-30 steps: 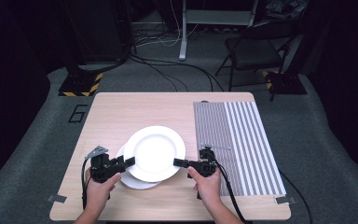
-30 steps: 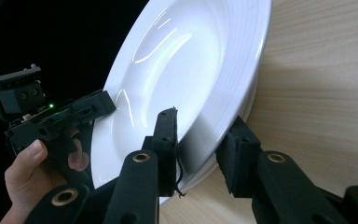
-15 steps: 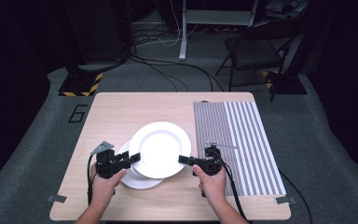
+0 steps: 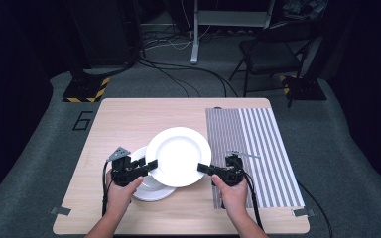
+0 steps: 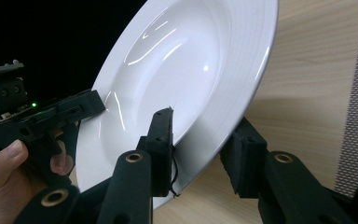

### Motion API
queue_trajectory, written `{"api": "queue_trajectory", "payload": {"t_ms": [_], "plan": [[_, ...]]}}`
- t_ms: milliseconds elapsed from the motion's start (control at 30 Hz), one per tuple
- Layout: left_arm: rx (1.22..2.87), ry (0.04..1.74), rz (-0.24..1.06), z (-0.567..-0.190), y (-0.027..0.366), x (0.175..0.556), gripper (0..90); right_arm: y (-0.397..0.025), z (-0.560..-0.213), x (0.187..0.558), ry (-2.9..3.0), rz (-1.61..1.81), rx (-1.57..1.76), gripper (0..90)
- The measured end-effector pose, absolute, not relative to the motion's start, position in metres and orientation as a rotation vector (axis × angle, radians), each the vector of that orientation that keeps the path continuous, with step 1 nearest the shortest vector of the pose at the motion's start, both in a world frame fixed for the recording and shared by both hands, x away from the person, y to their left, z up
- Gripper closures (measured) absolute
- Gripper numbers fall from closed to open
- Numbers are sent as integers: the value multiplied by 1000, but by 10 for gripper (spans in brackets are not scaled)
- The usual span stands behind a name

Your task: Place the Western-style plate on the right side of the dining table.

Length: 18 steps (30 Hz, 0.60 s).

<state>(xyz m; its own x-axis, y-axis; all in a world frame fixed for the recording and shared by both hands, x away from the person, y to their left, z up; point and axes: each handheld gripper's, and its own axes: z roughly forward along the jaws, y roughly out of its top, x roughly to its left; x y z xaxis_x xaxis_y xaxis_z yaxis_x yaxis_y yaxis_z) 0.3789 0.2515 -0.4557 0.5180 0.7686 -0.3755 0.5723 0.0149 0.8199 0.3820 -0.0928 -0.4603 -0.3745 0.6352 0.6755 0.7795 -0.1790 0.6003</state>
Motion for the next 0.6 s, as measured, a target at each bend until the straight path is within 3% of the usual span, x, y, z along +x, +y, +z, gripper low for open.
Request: {"api": "queue_trajectory", "payload": {"t_ms": [600], "plan": [[1676, 1118, 193, -453, 228, 389, 538, -113, -459, 378, -1908, -1651, -1711, 649]]}}
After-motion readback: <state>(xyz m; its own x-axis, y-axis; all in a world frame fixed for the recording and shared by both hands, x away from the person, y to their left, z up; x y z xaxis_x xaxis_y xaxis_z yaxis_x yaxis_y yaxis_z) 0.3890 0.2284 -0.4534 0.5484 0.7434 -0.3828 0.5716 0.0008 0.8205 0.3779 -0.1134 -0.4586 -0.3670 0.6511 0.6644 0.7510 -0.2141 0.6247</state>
